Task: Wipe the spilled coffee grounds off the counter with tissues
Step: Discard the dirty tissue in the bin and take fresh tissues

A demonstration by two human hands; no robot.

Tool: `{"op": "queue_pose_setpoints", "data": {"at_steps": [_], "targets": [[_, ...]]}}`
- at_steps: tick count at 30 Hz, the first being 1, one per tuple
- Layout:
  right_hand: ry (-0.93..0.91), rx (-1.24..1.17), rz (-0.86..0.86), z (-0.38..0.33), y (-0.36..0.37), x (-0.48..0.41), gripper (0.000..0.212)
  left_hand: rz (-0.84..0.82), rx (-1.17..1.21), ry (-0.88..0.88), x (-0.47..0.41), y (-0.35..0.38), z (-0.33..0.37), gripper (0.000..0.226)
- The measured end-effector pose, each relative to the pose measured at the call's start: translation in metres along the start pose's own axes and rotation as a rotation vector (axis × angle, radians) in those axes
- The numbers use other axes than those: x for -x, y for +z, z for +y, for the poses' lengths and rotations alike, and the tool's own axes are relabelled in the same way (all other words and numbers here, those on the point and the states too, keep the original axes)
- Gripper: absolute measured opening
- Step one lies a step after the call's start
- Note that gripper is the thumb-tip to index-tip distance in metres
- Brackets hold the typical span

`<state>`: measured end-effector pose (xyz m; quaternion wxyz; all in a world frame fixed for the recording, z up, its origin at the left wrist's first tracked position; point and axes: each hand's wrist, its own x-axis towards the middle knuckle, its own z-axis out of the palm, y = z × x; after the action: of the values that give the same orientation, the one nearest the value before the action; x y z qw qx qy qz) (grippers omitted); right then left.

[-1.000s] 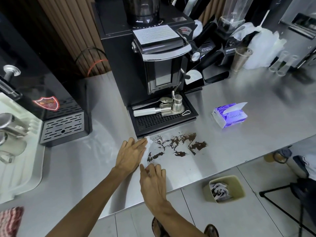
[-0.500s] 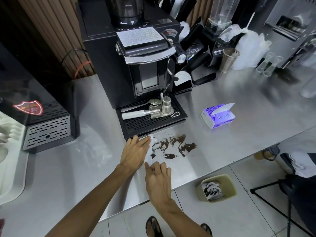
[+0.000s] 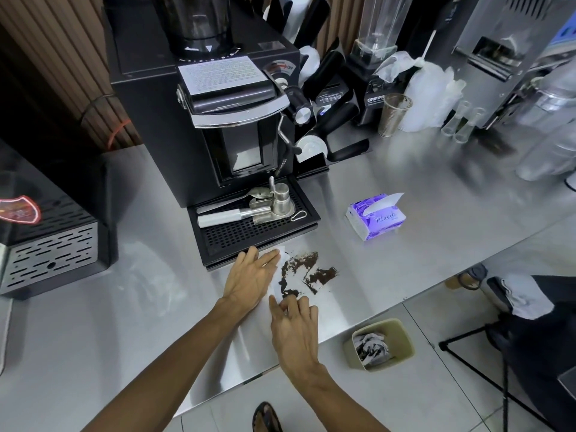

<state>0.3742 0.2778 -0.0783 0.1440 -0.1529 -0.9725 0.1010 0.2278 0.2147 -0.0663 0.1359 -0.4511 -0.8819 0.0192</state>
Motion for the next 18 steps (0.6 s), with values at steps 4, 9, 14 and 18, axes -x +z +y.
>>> {"op": "queue_pose_setpoints", "data": {"at_steps": [4,9,14,18], "targets": [[0.014,0.003,0.01,0.01,-0.004,-0.002,0.053,-0.014,0.013,0.016,-0.008,0.001,0.005,0.033],[0.027,0.013,0.012,0.031,-0.007,-0.005,0.041,-0.02,0.076,0.019,-0.012,0.002,0.007,0.028],[0.061,-0.002,-0.028,0.058,-0.011,-0.01,0.03,0.008,0.145,0.001,-0.011,0.0,0.012,0.023],[0.047,-0.055,0.034,0.075,-0.017,-0.013,0.029,0.049,0.245,-0.021,-0.009,0.002,0.015,0.023]]}}
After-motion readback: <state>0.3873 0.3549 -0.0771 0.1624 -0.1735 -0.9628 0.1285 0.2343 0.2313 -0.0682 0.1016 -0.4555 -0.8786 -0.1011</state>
